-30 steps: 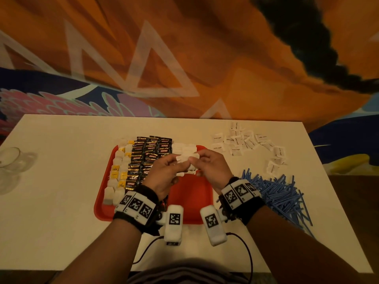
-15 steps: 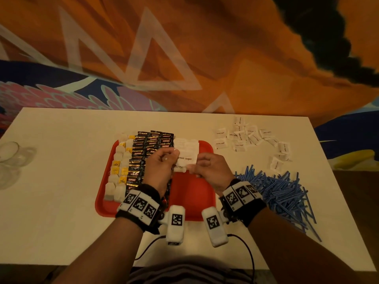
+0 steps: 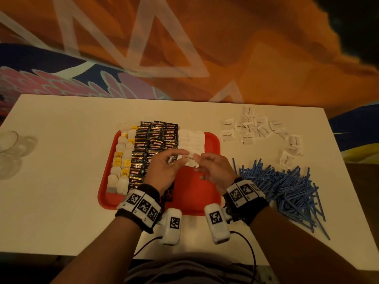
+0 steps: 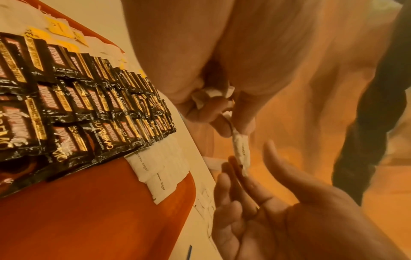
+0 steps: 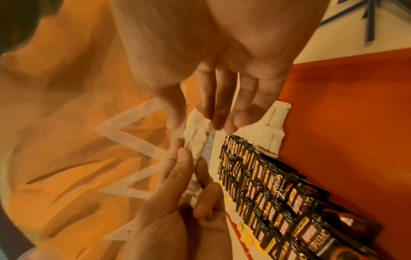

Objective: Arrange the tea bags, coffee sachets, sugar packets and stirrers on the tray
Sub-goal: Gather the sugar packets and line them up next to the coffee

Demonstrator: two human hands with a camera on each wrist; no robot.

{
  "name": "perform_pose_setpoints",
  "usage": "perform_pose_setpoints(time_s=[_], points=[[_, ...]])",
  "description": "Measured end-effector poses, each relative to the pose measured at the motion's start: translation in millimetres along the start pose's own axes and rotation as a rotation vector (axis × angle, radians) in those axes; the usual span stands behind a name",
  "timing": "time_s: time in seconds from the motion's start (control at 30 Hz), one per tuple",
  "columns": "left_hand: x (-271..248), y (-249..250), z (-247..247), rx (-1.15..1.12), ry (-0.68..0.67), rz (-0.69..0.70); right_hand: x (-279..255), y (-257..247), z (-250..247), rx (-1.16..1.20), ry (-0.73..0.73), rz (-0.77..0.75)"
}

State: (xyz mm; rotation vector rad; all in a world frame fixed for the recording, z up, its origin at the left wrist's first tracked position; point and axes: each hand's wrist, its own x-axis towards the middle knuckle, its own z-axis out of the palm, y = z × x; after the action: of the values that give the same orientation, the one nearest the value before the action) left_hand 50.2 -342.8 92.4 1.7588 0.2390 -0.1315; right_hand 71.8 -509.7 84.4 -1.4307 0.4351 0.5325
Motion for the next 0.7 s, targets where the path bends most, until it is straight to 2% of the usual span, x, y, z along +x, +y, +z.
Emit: perform_pose_setpoints(time_s=[0.07,0.2,0.4,0.7], points=[[2,-6,-1,0.008,-0.019,-0.021,4,7,0,-0.036,-0.031,0.0],[6,-19,-4,0.009,0.02,-0.087,20,24,-3,-0.164,0.054,0.018],[9,-39,-17,0.096,0.111,-0.191,51,48,-26,-0.52,0.15,0.008],[3,-54,-40,0.115,0.128,-0.262,97,56,-19,-0.474,0.164,0.03]])
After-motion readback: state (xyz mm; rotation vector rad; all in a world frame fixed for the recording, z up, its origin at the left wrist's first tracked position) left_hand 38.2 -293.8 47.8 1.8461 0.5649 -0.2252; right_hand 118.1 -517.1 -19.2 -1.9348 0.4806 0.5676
